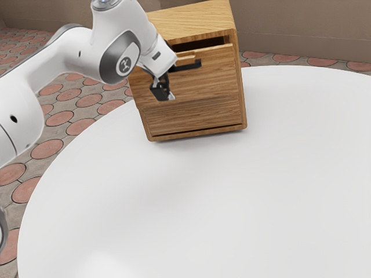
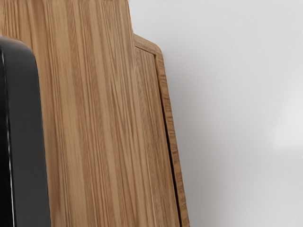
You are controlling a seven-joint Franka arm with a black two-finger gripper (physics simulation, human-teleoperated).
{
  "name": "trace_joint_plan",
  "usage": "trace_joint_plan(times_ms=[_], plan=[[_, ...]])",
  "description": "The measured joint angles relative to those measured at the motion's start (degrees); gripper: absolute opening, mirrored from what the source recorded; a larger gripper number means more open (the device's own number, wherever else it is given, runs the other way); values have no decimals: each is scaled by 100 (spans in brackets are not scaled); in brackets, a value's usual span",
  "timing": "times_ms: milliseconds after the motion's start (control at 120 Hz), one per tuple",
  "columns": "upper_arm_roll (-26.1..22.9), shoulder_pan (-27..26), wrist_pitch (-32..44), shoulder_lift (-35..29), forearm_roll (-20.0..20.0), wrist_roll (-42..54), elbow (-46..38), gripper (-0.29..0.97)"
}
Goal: Pull the drawer handle with one arm to open the drawer
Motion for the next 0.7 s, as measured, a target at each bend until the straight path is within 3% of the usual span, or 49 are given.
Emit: trace_joint_plan(times_ms=[175, 267, 300, 342, 483, 583, 700], plan=[[1, -169, -46, 135, -31, -89, -227, 70], [-16, -380, -88, 247, -55, -167, -324, 64], [18, -470, -141, 373, -78, -208, -342, 49], [-19, -565, -222, 620, -70, -281, -364, 0], [-1057, -967, -904, 1741, 314, -634, -55, 36], [-1196, -971, -1502, 1965, 535, -945, 44, 51], [-1255, -938, -2048, 1903, 429, -1274, -5, 59]])
